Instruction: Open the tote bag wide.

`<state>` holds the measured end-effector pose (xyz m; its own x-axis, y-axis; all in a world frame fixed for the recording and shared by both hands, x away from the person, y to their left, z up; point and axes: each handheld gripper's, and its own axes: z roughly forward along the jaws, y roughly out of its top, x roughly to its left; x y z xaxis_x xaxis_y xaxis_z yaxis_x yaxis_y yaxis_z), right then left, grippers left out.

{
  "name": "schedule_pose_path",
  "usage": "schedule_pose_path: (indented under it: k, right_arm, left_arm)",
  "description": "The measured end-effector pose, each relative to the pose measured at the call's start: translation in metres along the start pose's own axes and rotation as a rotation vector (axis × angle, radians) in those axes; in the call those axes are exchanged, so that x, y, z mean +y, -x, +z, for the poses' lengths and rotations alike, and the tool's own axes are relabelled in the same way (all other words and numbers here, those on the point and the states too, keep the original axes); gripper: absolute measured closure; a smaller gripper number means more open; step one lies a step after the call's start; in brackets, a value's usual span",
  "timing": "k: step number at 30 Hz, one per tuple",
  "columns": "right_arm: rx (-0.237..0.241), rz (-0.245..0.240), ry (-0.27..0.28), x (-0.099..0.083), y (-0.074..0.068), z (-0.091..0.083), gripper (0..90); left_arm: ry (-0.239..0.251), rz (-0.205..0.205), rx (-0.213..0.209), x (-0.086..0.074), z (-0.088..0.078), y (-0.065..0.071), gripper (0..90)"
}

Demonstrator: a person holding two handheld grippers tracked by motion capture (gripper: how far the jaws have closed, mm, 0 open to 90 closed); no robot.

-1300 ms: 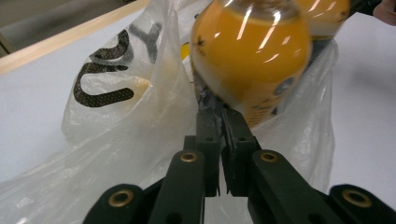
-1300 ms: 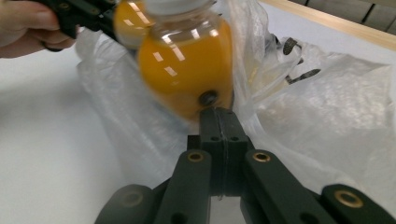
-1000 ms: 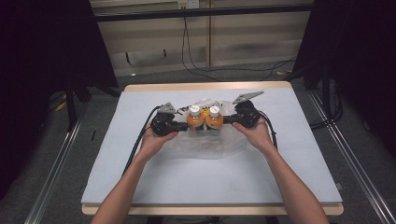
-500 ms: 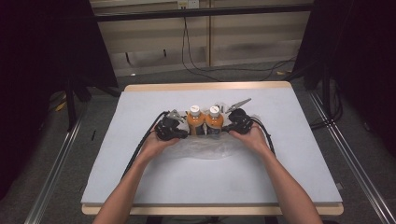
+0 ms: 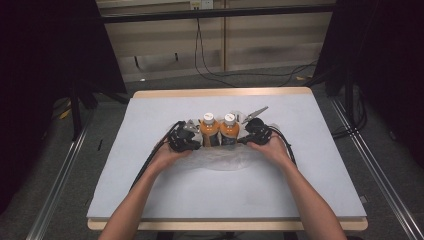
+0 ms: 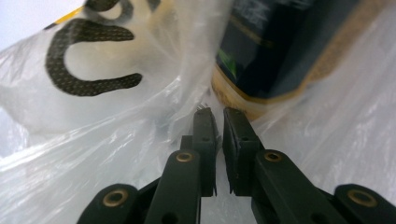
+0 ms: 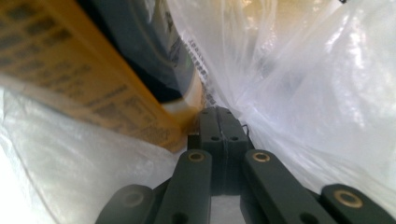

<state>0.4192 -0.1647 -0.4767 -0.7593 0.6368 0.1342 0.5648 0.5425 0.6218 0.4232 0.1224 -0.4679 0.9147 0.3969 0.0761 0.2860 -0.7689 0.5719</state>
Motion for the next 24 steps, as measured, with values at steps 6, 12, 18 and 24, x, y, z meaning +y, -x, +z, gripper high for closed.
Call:
schedule_pose_path:
  k: [6,12,18,24]
  right_arm:
    - [-0.028,-0.067,-0.078,-0.002,-0.004,-0.009,90.0]
    - [-0.068,-0.129,-0.124,-0.008,-0.003,-0.019,90.0]
    - [-0.1,-0.136,-0.15,-0.016,0.004,-0.029,90.0]
    - [-0.15,-0.13,-0.181,-0.024,0.012,-0.039,90.0]
  left_arm:
    - [-0.051,0.042,-0.003,0.002,-0.003,-0.001,87.1]
    - [-0.059,0.019,-0.017,-0.001,-0.005,-0.009,88.3]
    - [-0.072,0.006,0.009,-0.006,-0.008,-0.015,90.0]
    - [-0.067,-0.078,0.042,-0.026,-0.019,-0.032,90.0]
